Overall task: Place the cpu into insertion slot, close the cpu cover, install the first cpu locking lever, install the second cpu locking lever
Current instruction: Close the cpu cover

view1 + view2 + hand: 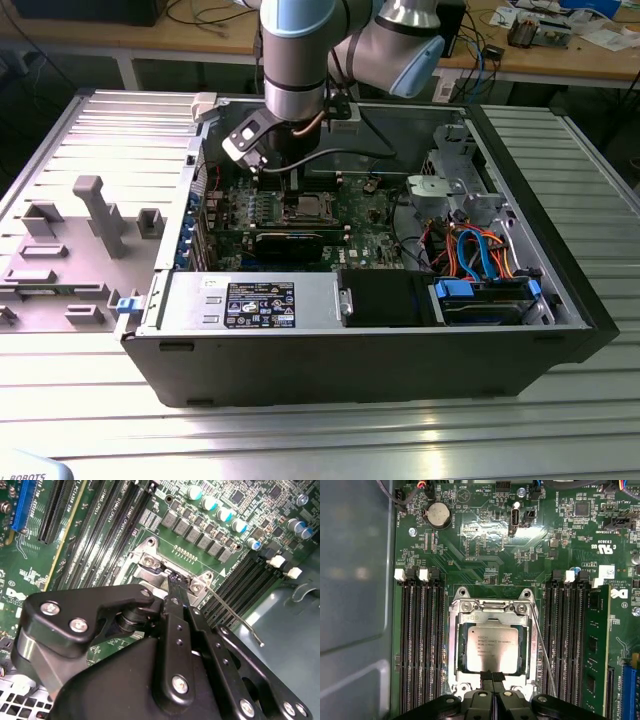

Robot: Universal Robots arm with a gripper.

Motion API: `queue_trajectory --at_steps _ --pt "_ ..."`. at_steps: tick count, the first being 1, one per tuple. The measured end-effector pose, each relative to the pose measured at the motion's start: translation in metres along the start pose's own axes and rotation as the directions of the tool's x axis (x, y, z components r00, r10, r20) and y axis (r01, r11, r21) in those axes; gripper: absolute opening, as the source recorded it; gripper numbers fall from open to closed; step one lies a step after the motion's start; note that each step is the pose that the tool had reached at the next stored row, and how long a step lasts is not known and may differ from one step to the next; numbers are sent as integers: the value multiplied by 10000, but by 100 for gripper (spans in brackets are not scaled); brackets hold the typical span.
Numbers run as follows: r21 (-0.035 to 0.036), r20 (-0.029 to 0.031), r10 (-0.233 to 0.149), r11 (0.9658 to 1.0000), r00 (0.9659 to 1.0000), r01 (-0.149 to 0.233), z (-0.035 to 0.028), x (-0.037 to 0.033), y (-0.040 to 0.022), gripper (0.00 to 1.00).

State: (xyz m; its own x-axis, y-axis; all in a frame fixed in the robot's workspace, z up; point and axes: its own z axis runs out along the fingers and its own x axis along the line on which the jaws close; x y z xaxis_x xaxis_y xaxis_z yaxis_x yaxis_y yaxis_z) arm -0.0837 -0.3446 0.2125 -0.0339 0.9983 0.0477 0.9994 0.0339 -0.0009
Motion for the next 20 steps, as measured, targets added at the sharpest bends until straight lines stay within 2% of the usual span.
queue_trajectory --at_steps 16,20 --pt "7 -4 -20 10000 10000 20 20 0 -16 11" --pt "6 -5 -20 10000 10000 20 31 1 -50 11"
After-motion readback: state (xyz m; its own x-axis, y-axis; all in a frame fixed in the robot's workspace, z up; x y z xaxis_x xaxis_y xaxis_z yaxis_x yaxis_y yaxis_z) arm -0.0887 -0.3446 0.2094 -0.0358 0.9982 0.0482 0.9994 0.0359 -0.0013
